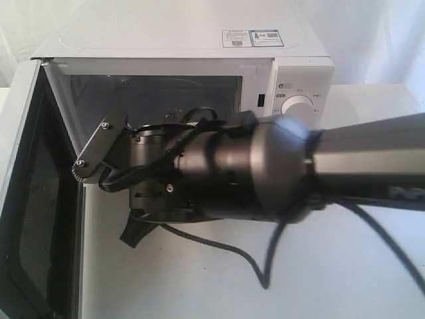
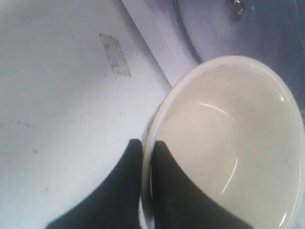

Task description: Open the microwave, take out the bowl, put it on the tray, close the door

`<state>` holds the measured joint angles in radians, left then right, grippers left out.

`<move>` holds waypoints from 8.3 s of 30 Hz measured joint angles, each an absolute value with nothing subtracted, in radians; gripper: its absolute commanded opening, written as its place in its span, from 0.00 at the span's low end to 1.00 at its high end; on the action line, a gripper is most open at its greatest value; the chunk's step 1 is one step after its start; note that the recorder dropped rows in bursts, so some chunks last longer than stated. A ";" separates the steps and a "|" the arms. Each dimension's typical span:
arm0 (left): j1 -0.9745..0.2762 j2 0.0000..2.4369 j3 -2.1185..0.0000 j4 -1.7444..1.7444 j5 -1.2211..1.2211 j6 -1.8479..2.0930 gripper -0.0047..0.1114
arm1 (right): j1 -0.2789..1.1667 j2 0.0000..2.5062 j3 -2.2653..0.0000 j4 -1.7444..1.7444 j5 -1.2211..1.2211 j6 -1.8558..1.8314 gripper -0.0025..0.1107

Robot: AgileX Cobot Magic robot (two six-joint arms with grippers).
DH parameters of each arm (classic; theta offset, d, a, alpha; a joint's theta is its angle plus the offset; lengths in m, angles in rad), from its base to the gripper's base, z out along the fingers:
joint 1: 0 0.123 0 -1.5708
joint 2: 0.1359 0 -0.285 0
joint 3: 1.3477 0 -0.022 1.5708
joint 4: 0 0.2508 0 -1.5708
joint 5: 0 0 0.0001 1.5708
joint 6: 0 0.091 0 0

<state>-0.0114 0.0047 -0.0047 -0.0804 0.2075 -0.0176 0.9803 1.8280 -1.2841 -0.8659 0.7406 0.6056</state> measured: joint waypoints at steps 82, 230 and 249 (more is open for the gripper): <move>-0.011 0.005 -0.005 -0.080 0.208 -0.018 0.04 | 0.610 0.913 -0.810 -0.183 0.823 -0.049 0.02; -0.013 0.258 -0.874 -0.130 1.132 0.225 0.04 | 0.500 1.494 -1.122 -0.040 0.344 -0.289 0.02; -0.013 0.240 -0.874 -0.112 1.130 0.210 0.04 | 0.568 0.955 -0.808 -0.032 0.647 -0.308 0.02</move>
<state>-0.0128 0.2398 -0.8742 -0.1119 1.1304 0.2101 0.5681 0.9548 -0.8083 -0.0316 0.6468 -0.3083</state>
